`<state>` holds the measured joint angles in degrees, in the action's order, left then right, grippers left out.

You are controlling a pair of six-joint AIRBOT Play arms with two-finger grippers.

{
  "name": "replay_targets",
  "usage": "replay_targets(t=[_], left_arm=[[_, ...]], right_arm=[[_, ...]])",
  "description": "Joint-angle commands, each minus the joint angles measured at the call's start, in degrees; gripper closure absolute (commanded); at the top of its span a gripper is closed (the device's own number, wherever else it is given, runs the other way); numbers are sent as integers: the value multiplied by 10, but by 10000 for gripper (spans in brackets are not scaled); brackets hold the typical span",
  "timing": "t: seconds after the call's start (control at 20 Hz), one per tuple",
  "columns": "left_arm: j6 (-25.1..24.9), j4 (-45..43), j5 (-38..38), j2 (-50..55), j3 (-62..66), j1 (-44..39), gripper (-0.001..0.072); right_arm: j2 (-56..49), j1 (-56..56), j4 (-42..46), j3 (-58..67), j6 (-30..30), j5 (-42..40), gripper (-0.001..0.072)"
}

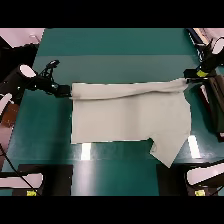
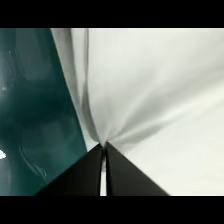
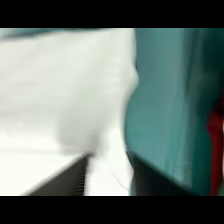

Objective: Fold the shirts.

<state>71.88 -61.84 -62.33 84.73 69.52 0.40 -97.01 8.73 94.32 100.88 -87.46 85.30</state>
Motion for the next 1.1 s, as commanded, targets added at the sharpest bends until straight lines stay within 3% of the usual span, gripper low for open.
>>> replay_targets(t=[0.0, 0.05, 0.45, 0.65, 1.05], left_arm=[[3, 9, -27, 0, -7, -1, 402], [4, 9, -35, 0, -7, -1, 163], [16, -14, -165, -6, -19, 1, 161], [17, -4, -127, -83, -147, 1, 161], [30, 3, -93, -241, -367, 1, 161]], right_arm=[[0, 14, -15, 0, -2, 55, 333], [0, 21, -26, 0, -4, 68, 333], [46, 102, -122, -1, -7, 105, 335], [108, 130, -170, -66, -2, 71, 335], [196, 134, -168, -222, 10, 1, 335]])
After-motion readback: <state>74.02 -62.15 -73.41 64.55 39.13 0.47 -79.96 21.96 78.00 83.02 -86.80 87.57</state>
